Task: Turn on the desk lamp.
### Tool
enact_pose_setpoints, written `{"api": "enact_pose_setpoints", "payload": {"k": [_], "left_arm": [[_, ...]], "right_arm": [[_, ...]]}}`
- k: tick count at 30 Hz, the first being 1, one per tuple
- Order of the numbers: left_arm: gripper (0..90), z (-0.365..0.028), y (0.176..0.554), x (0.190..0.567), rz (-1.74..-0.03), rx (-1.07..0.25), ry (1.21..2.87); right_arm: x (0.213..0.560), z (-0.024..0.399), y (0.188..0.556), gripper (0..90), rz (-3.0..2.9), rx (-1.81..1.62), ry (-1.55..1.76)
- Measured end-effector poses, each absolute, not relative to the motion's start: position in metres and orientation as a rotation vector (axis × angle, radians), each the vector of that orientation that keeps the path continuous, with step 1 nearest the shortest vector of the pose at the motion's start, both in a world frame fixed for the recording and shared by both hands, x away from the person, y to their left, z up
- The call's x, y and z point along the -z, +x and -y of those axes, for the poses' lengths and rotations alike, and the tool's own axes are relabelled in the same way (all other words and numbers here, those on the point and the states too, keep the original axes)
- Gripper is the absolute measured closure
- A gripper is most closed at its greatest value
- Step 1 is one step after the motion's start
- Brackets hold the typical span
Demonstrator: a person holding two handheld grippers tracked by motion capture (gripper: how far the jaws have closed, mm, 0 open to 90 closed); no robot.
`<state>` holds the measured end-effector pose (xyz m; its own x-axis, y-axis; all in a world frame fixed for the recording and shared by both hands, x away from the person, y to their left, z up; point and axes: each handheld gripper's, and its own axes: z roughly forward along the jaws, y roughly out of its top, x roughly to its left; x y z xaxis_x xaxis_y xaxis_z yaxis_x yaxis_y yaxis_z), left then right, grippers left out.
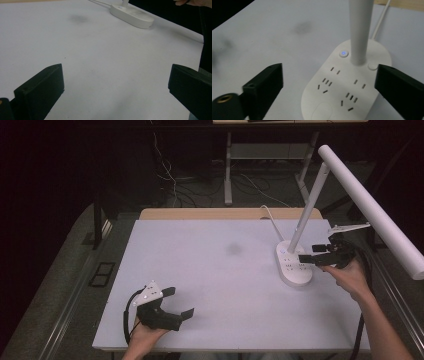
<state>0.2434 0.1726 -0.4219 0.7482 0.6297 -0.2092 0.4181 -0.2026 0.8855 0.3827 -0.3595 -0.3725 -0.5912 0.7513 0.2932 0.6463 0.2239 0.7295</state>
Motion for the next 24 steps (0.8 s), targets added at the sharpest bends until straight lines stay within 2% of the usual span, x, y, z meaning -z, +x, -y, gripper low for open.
{"api": "enact_pose_setpoints", "payload": {"k": [12, 24], "left_arm": [[0.0, -0.174, 0.243, 0.421, -0.809, -0.242, 1.837], [0.0, -0.173, 0.244, 0.422, -0.802, -0.236, 1.847]], "right_arm": [[0.374, 0.368, 0.403, 31.4, -2.349, -1.269, 1.377], [0.386, 0.375, 0.42, 45.6, -2.306, -1.264, 1.459]]}}
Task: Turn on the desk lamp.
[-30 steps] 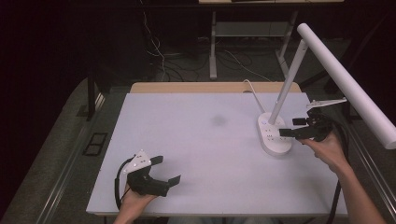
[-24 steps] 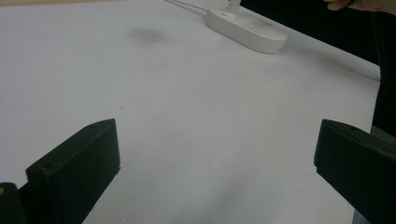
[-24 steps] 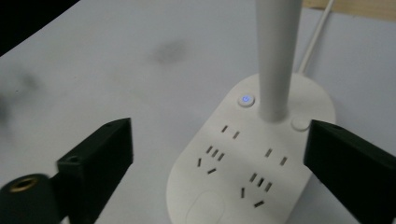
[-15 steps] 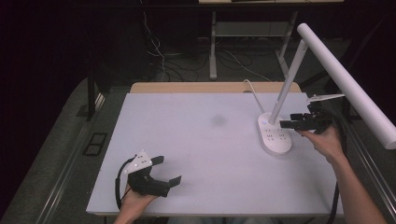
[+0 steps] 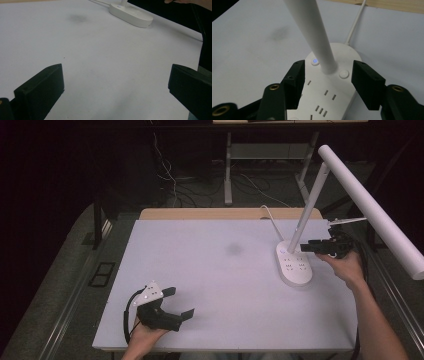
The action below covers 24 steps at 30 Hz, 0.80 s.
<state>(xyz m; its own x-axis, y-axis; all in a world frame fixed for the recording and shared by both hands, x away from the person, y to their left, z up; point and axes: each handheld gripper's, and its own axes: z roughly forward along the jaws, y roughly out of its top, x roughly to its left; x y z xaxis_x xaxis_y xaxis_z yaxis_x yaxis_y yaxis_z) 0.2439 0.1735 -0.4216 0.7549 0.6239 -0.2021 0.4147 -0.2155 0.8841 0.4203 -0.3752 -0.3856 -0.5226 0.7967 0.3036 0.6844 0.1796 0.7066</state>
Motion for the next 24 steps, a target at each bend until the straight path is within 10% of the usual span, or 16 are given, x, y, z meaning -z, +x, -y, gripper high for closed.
{"api": "enact_pose_setpoints", "payload": {"k": [24], "left_arm": [[0.0, -0.174, 0.245, 0.422, -0.805, -0.234, 1.844]], "right_arm": [[0.407, 0.373, 0.442, 88.4, -2.281, -1.237, 1.529]]}}
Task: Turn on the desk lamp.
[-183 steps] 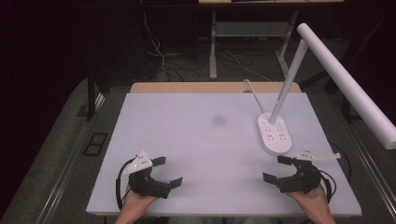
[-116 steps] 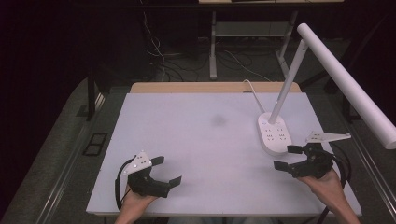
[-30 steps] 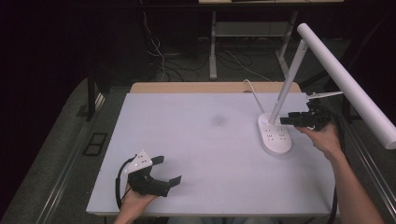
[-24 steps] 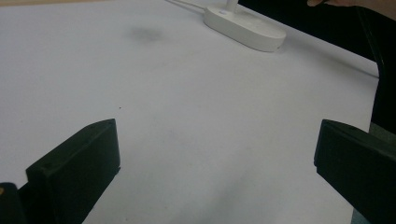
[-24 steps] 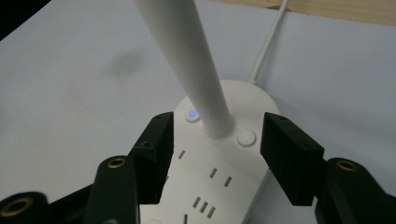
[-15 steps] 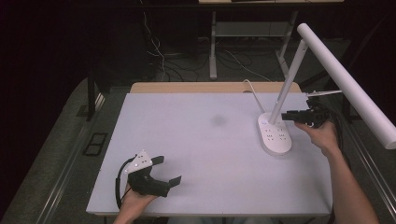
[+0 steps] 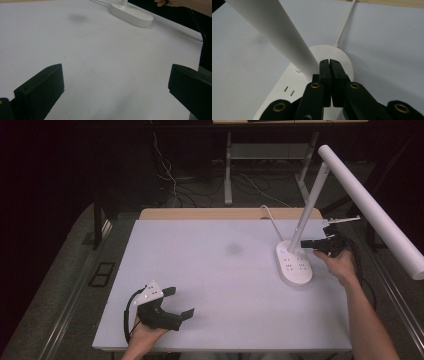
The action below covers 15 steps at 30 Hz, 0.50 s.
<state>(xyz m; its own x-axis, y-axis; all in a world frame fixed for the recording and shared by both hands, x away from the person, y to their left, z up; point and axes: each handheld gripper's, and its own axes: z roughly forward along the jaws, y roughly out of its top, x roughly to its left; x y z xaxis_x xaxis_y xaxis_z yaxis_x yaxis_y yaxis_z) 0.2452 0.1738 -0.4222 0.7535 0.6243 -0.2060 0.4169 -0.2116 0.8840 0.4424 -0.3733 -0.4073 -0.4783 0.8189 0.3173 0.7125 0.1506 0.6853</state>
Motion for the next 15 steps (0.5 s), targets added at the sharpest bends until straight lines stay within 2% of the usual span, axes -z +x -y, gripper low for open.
{"api": "enact_pose_setpoints", "payload": {"k": [15], "left_arm": [[0.0, -0.174, 0.245, 0.422, -0.801, -0.232, 1.847]], "right_arm": [[0.425, 0.37, 0.452, 89.7, -2.314, -1.214, 1.567]]}}
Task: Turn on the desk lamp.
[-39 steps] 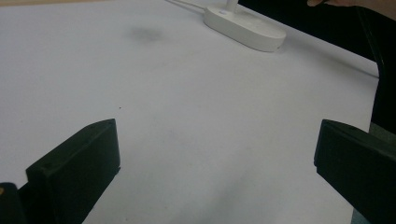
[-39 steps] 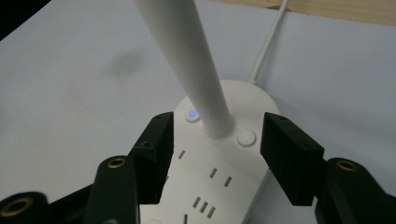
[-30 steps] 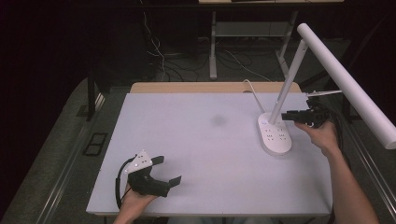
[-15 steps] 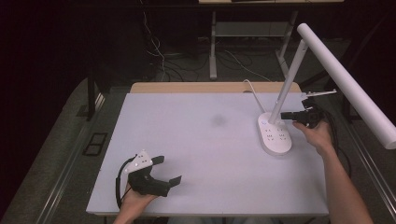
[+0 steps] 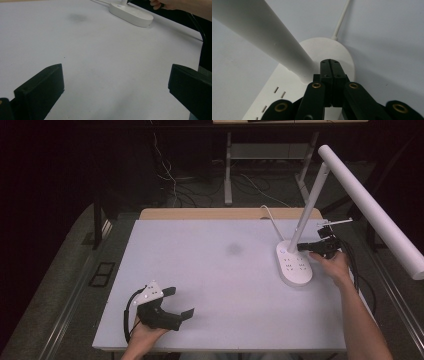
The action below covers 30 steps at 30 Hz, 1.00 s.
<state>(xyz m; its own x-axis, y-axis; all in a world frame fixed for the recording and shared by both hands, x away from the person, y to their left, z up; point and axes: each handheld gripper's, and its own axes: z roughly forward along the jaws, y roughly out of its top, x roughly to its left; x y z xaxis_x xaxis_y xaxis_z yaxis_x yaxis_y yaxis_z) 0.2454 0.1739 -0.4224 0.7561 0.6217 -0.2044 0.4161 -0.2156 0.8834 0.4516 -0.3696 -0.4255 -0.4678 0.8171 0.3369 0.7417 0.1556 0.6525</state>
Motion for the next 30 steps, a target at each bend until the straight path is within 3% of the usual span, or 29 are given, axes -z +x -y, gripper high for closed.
{"api": "enact_pose_setpoints", "payload": {"k": [30], "left_arm": [[0.0, -0.173, 0.245, 0.423, -0.805, -0.235, 1.854]], "right_arm": [[0.424, 0.368, 0.44, 90.0, -2.261, -1.212, 1.569]]}}
